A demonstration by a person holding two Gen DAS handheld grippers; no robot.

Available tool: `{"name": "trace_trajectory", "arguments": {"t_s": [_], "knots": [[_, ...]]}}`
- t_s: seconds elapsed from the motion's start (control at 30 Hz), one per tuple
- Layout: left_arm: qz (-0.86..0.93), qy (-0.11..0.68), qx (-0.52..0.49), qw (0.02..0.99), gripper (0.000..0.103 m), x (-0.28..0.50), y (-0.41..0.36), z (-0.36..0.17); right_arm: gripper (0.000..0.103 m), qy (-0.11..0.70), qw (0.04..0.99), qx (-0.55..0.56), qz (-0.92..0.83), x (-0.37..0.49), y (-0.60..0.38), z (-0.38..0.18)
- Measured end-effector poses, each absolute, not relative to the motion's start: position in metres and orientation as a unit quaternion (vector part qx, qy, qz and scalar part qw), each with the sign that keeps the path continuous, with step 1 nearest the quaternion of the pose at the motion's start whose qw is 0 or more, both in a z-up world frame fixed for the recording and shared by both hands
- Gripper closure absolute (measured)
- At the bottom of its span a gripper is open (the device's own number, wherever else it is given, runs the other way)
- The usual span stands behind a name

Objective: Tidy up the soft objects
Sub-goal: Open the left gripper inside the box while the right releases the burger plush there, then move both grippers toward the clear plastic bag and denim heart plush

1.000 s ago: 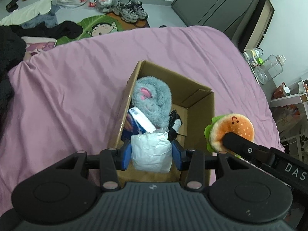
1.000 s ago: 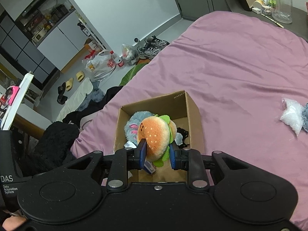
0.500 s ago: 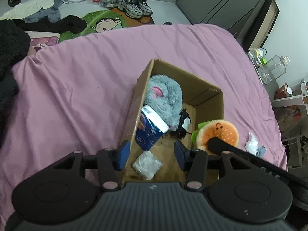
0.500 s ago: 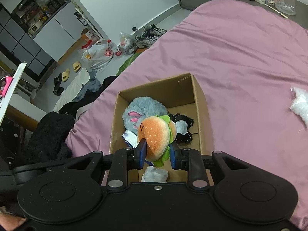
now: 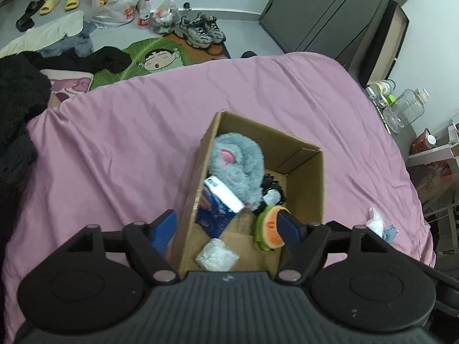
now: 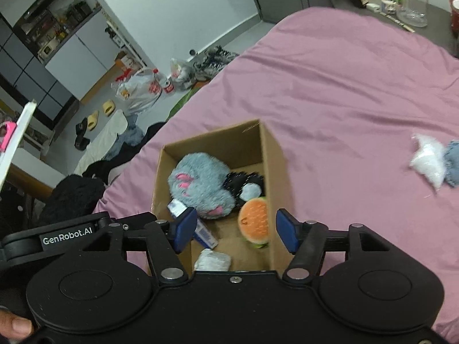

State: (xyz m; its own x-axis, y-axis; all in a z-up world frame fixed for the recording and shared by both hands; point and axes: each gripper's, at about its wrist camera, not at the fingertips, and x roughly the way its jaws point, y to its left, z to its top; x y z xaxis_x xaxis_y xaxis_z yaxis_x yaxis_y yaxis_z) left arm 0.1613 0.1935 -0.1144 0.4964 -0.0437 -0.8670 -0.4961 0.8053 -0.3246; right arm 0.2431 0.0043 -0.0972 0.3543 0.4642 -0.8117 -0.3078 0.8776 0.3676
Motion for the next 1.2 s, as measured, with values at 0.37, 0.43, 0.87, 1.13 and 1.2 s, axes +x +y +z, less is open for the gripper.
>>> {"name": "trace_trajectory", "arguments": {"t_s": [0.37, 0.43, 0.87, 1.13, 1.2], "knots": [[0.122, 0.467, -0.259, 0.837, 0.017, 0.179, 0.147, -0.101, 0.022, 0.476, 0.855, 0.087, 0.185, 0.254, -0.071, -0.086], [0.12, 0.466, -0.254, 0.839, 0.017, 0.183, 0.138, -0.1, 0.022, 0.473, 0.859, 0.091, 0.175, 0.256, -0.087, -0.087], [0.098, 0.467, -0.228, 0.849, 0.017, 0.213, 0.076, -0.097, 0.022, 0.461, 0.868, 0.135, 0.125, 0.274, -0.171, -0.102], [0.093, 0.473, -0.217, 0.849, 0.017, 0.236, 0.044, -0.103, 0.03, 0.464, 0.864, 0.164, 0.108, 0.291, -0.21, -0.119], [0.089, 0.474, -0.214, 0.85, 0.017, 0.241, 0.037, -0.106, 0.03, 0.466, 0.862, 0.17, 0.105, 0.295, -0.218, -0.124]]}}
